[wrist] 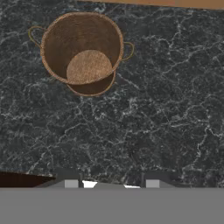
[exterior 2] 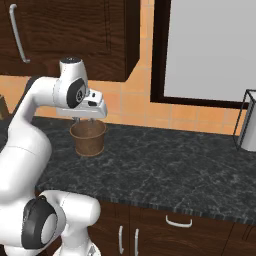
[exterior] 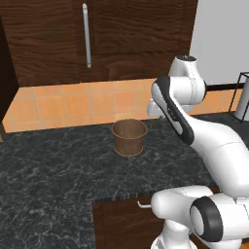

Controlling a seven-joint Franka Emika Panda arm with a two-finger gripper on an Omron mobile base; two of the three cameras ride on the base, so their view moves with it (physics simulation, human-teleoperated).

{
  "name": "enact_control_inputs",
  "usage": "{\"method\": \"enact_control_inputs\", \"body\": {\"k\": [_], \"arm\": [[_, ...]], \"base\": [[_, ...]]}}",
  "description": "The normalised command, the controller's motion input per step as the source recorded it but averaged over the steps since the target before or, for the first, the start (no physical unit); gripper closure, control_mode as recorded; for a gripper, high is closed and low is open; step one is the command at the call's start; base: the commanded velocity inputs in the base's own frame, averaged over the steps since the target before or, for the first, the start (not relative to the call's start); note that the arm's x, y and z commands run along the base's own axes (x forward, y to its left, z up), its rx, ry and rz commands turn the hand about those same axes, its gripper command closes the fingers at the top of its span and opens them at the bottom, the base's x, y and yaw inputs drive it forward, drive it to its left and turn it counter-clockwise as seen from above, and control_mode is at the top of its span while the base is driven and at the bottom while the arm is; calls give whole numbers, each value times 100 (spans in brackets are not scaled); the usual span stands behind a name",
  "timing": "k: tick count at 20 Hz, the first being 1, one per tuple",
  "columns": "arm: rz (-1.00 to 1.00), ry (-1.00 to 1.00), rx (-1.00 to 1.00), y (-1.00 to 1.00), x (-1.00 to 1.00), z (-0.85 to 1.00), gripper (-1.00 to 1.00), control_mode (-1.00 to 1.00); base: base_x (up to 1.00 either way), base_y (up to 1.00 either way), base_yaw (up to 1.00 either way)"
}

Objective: Open the cabinet, pick up the bread from the cabinet and place it in the basket. Then move the basket to the dining counter.

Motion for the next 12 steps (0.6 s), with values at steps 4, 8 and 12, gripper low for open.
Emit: {"method": "enact_control_inputs", "body": {"k": [4, 8, 12], "arm": [[8, -6, -6, 21, -41, 1, -100, -100], [5, -18, 0, 42, -96, 20, -100, -100], [0, -27, 6, 44, -64, 64, -100, -100]], "base": [[0, 0, 0], [0, 0, 0], [0, 0, 0]]}}
